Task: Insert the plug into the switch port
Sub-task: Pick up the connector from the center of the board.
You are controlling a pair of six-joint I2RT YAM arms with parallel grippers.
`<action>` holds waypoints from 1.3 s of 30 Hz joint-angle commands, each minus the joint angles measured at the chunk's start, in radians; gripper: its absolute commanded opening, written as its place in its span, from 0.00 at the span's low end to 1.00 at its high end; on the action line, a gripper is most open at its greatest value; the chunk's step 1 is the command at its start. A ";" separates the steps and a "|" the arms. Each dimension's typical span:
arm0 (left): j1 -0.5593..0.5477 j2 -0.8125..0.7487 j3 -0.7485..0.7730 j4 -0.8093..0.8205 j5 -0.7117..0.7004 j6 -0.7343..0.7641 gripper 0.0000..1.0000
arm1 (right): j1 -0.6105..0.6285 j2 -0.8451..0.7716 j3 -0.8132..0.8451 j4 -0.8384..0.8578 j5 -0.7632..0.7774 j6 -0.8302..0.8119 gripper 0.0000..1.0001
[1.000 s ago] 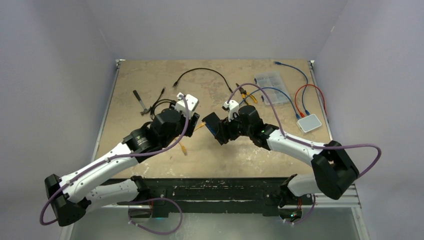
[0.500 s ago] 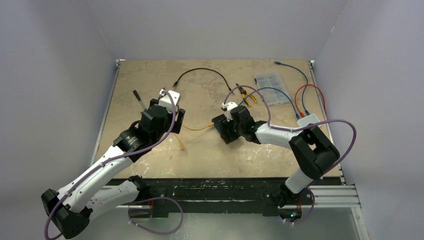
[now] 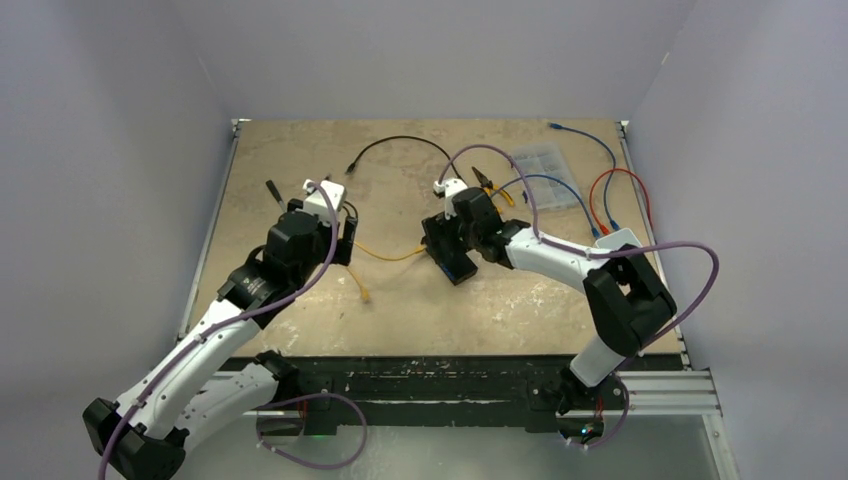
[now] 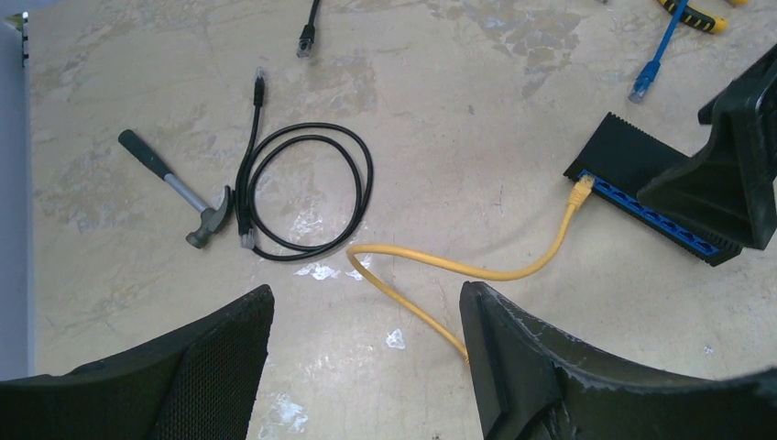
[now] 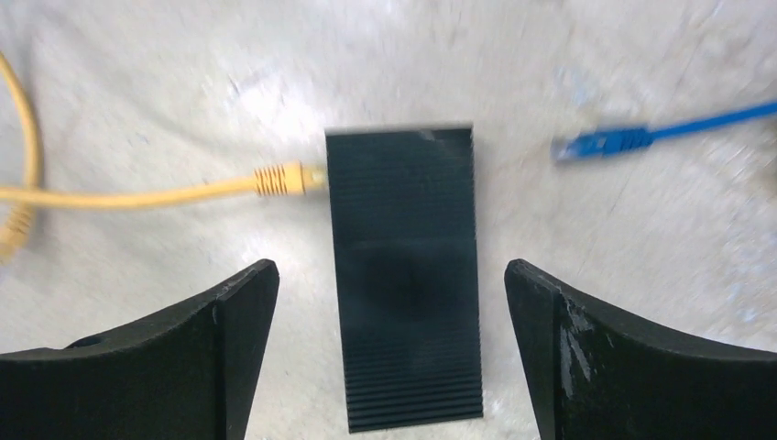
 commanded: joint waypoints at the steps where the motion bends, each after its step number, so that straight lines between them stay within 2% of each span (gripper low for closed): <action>1: 0.052 -0.023 -0.011 0.053 0.074 0.001 0.73 | -0.025 0.013 0.127 -0.038 0.052 -0.036 0.95; 9: 0.111 -0.042 -0.028 0.059 0.068 -0.009 0.73 | -0.174 0.168 0.330 -0.008 0.105 -0.046 0.88; 15: 0.130 -0.038 -0.034 0.057 0.072 -0.013 0.73 | -0.260 0.347 0.508 0.050 0.084 -0.071 0.74; 24: 0.170 -0.023 -0.044 0.060 0.128 -0.016 0.73 | -0.292 0.612 0.771 0.000 0.036 -0.124 0.62; 30: 0.209 -0.018 -0.049 0.072 0.184 -0.023 0.73 | -0.296 0.701 0.839 -0.017 -0.007 -0.134 0.56; 34: 0.244 -0.009 -0.051 0.081 0.244 -0.029 0.73 | -0.296 0.727 0.856 -0.020 -0.026 -0.141 0.41; 39: 0.282 -0.003 -0.055 0.091 0.296 -0.037 0.73 | -0.295 0.704 0.864 -0.027 -0.027 -0.157 0.09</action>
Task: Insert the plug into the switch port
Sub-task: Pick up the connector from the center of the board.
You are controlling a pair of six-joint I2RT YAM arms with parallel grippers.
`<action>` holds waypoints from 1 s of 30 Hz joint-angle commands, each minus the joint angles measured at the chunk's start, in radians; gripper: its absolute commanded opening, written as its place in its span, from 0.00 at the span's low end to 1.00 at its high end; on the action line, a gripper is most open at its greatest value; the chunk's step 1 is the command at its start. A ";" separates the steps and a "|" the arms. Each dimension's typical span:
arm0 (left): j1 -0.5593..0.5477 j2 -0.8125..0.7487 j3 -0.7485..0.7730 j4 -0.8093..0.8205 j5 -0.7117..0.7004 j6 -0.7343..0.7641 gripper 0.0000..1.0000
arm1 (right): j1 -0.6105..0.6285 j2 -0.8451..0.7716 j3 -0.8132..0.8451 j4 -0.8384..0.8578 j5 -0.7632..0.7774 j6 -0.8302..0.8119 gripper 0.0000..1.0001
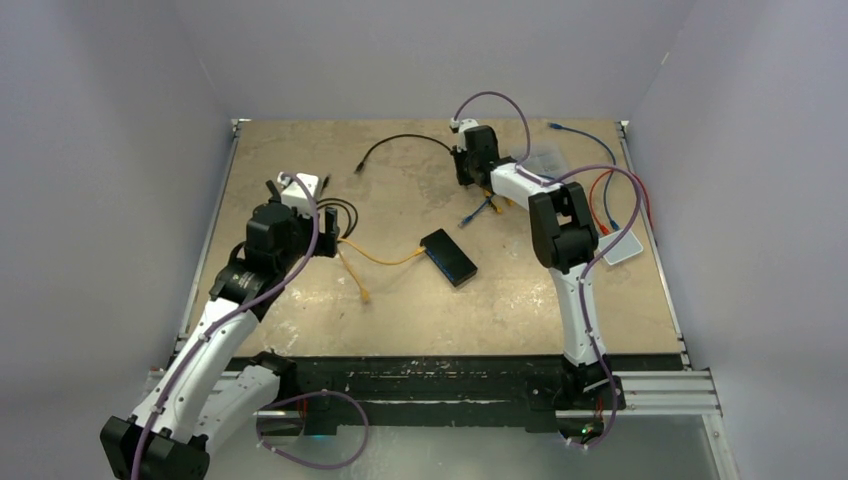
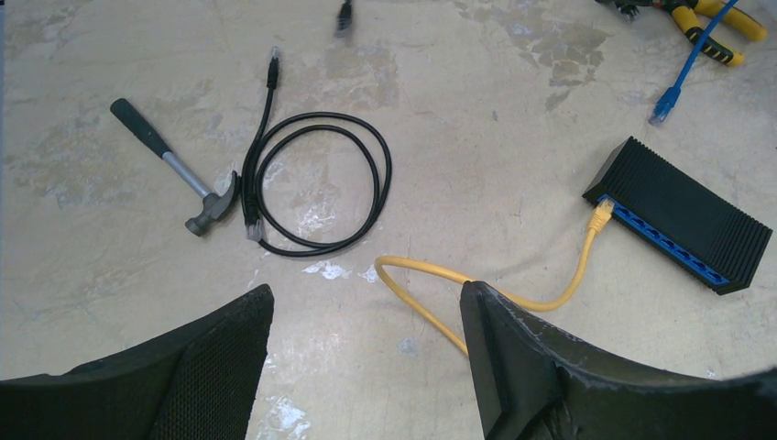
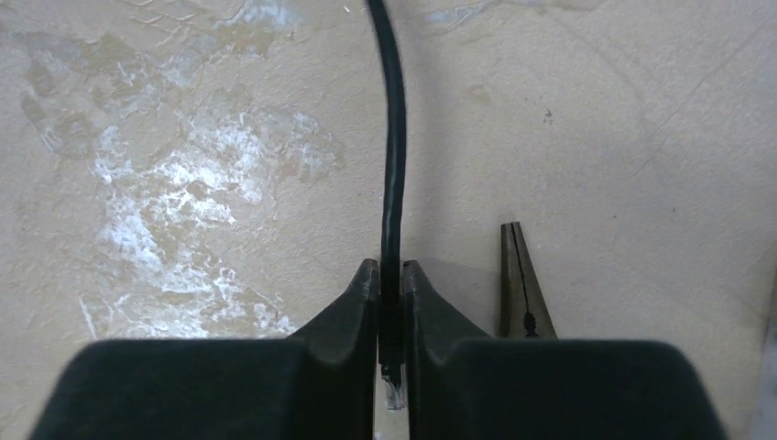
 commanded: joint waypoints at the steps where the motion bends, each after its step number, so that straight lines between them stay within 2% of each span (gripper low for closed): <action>1: 0.032 0.002 -0.017 0.052 0.074 -0.027 0.73 | -0.001 -0.035 0.040 -0.009 -0.015 -0.038 0.06; 7: 0.075 0.009 -0.016 0.057 0.142 -0.038 0.74 | 0.032 -0.130 0.060 -0.032 0.038 -0.146 0.01; 10: 0.093 -0.007 -0.017 0.062 0.153 -0.045 0.75 | 0.092 -0.192 0.059 -0.040 0.129 -0.227 0.00; 15: 0.108 -0.048 -0.025 0.065 0.123 -0.049 0.76 | 0.218 -0.349 -0.044 0.039 0.235 -0.330 0.00; 21: 0.109 -0.105 -0.008 0.071 0.134 -0.056 0.76 | 0.399 -0.539 -0.215 0.133 0.293 -0.419 0.00; 25: 0.109 -0.176 0.076 0.028 0.164 -0.072 0.76 | 0.510 -0.659 -0.384 0.251 0.322 -0.467 0.00; 30: 0.109 -0.189 0.230 -0.136 0.244 -0.018 0.75 | 0.591 -0.800 -0.603 0.386 0.295 -0.527 0.00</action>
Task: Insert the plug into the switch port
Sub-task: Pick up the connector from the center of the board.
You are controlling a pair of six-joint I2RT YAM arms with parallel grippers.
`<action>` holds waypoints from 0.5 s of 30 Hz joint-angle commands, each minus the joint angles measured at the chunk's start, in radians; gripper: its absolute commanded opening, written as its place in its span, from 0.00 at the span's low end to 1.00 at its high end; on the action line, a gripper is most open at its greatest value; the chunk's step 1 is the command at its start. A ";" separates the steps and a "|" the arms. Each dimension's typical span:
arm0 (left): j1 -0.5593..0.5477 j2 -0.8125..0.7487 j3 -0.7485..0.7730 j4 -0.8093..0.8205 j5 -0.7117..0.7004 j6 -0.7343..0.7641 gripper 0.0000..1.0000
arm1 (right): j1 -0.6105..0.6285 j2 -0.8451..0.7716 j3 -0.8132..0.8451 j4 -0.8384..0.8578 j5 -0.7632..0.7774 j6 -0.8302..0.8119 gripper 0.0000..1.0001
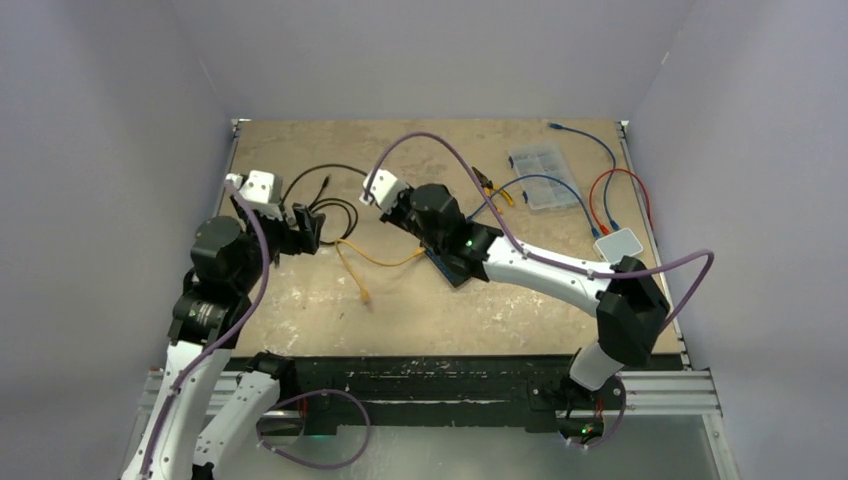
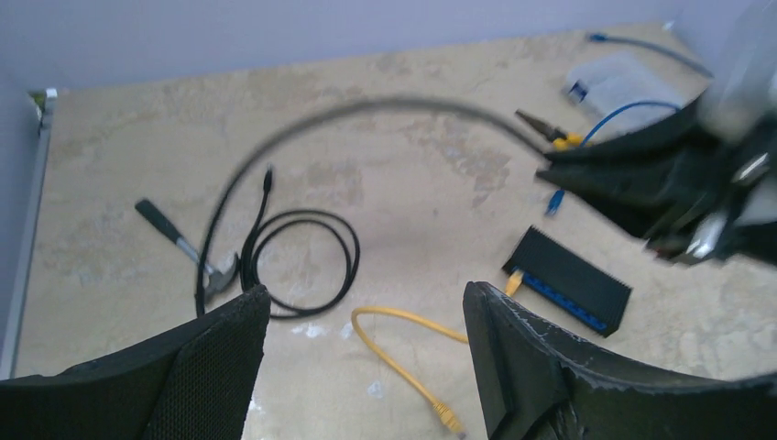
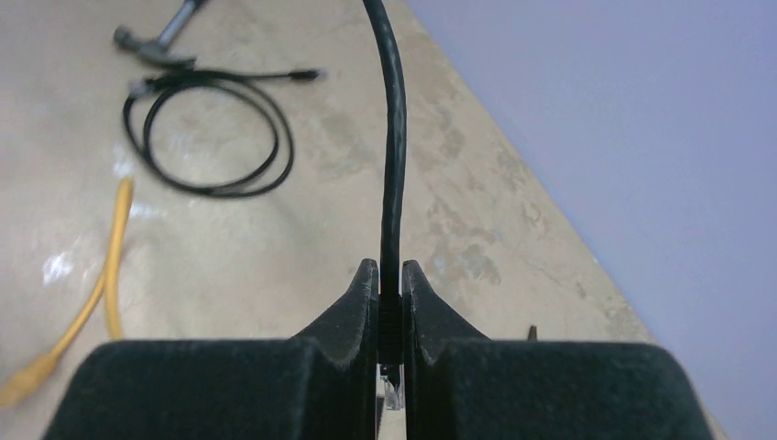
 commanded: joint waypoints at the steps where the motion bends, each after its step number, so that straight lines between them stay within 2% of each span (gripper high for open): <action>1: 0.006 0.012 0.175 -0.128 0.119 0.044 0.75 | 0.037 -0.121 -0.169 0.173 0.019 -0.096 0.00; 7: 0.006 0.095 0.222 -0.184 0.357 0.075 0.73 | 0.091 -0.238 -0.341 0.244 -0.032 -0.155 0.00; 11: 0.006 0.174 0.208 -0.136 0.575 0.047 0.71 | 0.127 -0.310 -0.442 0.294 -0.096 -0.224 0.02; 15: 0.004 0.251 0.192 -0.080 0.699 0.035 0.69 | 0.146 -0.357 -0.511 0.333 -0.130 -0.246 0.00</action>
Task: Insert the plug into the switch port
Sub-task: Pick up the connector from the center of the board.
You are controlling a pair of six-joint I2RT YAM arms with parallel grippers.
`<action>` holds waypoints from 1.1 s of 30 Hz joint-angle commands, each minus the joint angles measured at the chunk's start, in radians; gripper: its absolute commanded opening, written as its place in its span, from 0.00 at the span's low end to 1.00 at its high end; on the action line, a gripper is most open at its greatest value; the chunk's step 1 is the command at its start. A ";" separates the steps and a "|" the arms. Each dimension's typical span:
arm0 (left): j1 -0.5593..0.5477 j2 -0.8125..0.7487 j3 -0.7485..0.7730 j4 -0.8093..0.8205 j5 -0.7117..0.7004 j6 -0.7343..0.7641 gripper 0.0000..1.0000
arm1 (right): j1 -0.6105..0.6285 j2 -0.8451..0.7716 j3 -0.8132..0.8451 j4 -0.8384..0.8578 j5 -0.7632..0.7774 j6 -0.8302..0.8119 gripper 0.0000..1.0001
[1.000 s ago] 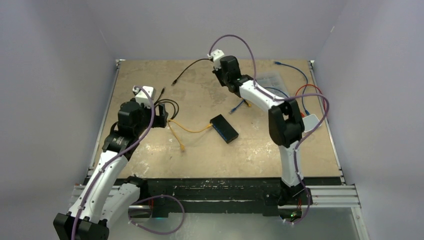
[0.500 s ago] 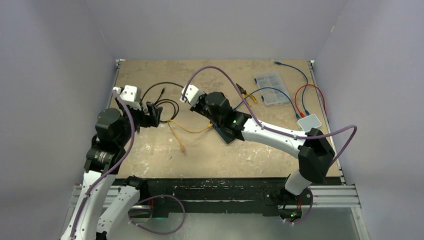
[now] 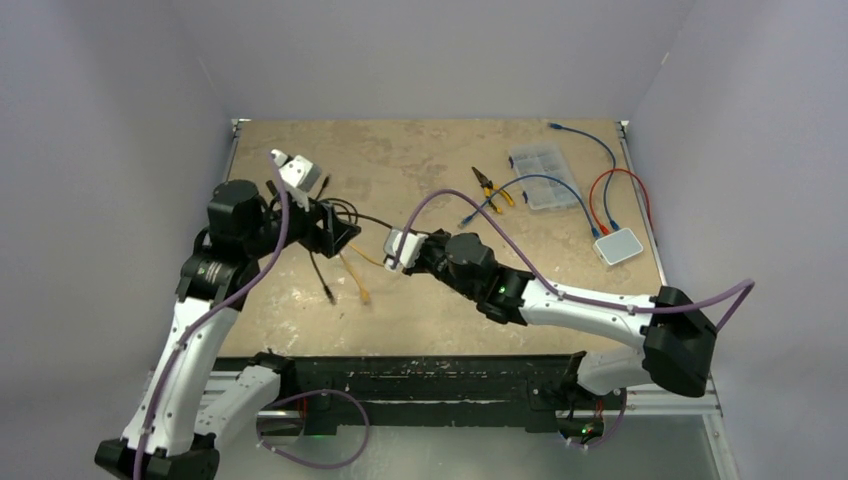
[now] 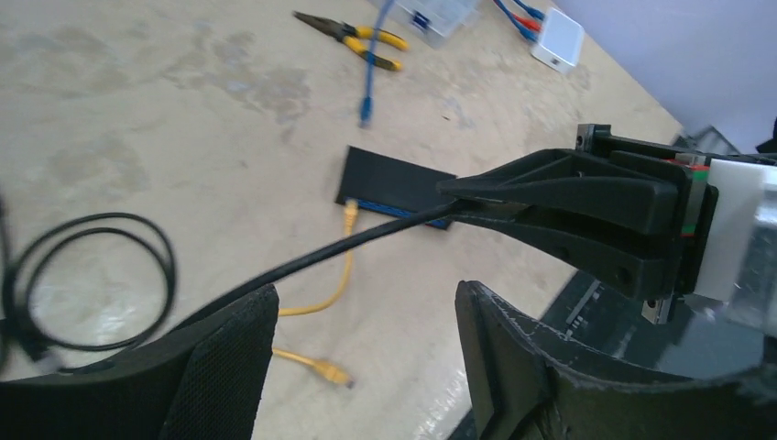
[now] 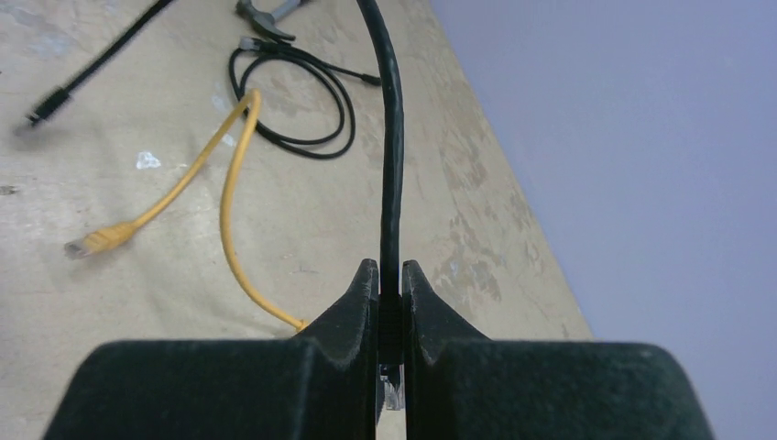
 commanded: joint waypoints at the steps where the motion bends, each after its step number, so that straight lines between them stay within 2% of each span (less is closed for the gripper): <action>1: 0.004 0.074 -0.003 0.049 0.248 -0.004 0.68 | 0.020 -0.059 -0.043 0.104 -0.056 -0.051 0.00; 9: -0.012 0.188 0.015 0.045 0.339 0.045 0.65 | 0.042 -0.080 -0.067 0.086 -0.085 -0.139 0.00; 13: -0.072 0.237 0.007 0.032 0.324 0.072 0.64 | 0.047 -0.066 -0.067 0.094 -0.092 -0.152 0.00; 18: -0.142 0.293 -0.003 0.016 0.306 0.106 0.57 | 0.049 -0.052 -0.068 0.106 -0.093 -0.163 0.00; 21: -0.157 0.326 0.004 -0.011 0.314 0.157 0.40 | 0.049 -0.052 -0.071 0.113 -0.089 -0.166 0.00; 25: -0.163 0.332 0.008 -0.013 0.325 0.184 0.03 | 0.049 -0.057 -0.087 0.127 -0.083 -0.162 0.00; 26: -0.168 0.327 0.006 -0.012 0.323 0.196 0.00 | 0.049 -0.060 -0.092 0.131 -0.083 -0.155 0.01; 28: -0.185 0.311 -0.003 -0.013 0.302 0.228 0.00 | 0.049 -0.071 -0.106 0.139 -0.103 -0.138 0.08; 33: -0.225 0.235 -0.061 0.006 0.141 0.305 0.00 | 0.022 -0.127 -0.123 0.106 -0.184 0.017 0.38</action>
